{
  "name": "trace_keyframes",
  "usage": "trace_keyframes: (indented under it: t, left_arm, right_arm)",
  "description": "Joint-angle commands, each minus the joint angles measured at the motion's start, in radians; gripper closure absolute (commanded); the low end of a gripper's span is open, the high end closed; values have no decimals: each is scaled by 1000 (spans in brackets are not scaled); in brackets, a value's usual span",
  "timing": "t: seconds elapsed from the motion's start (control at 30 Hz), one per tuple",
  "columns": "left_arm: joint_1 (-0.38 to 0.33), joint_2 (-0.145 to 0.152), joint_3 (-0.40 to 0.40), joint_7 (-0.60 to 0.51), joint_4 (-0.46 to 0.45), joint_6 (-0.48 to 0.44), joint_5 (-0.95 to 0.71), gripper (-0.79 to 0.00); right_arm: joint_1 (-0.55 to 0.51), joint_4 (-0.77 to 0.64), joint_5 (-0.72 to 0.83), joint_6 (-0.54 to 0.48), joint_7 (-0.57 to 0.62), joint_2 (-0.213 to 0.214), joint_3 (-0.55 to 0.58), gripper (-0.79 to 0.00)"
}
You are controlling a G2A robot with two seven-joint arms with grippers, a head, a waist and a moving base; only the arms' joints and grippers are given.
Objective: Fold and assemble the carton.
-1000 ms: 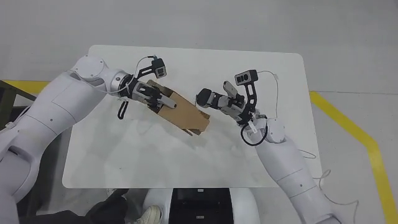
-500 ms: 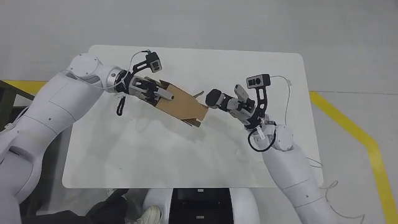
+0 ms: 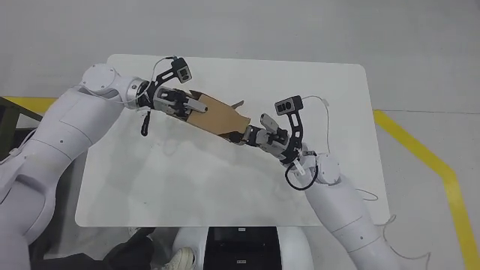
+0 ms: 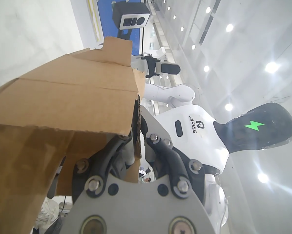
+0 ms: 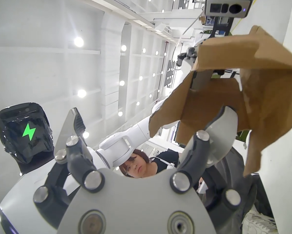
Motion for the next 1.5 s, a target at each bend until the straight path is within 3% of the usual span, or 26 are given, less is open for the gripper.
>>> trace_keyframes:
  t: [0.0,0.37,0.7,1.0,1.27,1.47]
  left_arm:
    - [2,-6,-3,0,16,0,0,0]
    - [0,-43,-19,0,68,5,-7,0]
    - [7,-49,-38,0,66,14,-19,0]
    - [13,-37,-63,0,46,31,-39,0]
    - [20,-14,-69,0,-18,9,-54,0]
    - [17,4,-43,0,-83,11,-82,0]
  right_arm:
    - [-3,-5,-5,2,5,-1,-11,-785]
    - [18,10,-25,14,-8,-16,-80,-785]
    - [45,13,-109,-37,-78,-33,-130,-785]
    - [-91,-164,-195,-41,-101,8,-1,-785]
    - [-234,-344,-297,78,-117,51,141,-785]
    - [-269,-364,-334,129,-120,70,219,-785]
